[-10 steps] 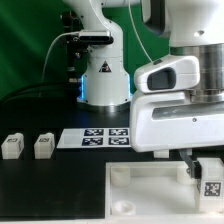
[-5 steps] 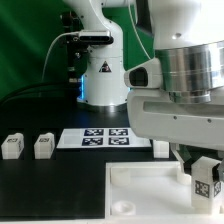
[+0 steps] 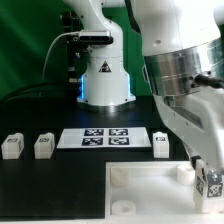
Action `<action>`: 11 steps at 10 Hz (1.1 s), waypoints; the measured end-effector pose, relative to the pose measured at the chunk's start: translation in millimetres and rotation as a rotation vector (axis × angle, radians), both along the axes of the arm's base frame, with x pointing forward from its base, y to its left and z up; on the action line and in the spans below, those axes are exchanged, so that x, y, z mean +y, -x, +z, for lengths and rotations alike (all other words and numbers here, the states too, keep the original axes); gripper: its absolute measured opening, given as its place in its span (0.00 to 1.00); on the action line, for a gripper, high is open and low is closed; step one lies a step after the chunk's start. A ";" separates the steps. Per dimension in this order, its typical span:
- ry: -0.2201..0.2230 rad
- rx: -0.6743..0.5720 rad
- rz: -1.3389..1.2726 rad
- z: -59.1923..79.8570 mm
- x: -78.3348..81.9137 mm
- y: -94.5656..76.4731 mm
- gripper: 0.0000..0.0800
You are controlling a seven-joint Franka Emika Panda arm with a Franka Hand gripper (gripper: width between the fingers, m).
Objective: Assemble one leg
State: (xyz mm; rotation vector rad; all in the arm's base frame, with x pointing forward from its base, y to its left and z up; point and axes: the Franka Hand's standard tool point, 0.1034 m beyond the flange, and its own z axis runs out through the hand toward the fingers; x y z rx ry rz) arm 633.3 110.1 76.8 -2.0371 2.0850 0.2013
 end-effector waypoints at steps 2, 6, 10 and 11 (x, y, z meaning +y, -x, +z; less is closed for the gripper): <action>-0.020 0.041 -0.146 -0.4 -0.9 0.7 0.38; -0.036 0.103 -0.402 1.1 -0.5 -0.6 0.38; -0.032 0.117 -0.435 -0.5 -0.8 1.2 0.65; -0.033 0.115 -0.429 1.0 3.0 2.8 0.65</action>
Offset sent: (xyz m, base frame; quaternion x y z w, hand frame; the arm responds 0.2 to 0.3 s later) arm 0.0131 -0.0048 0.0075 0.0105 -0.0149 0.1818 0.9832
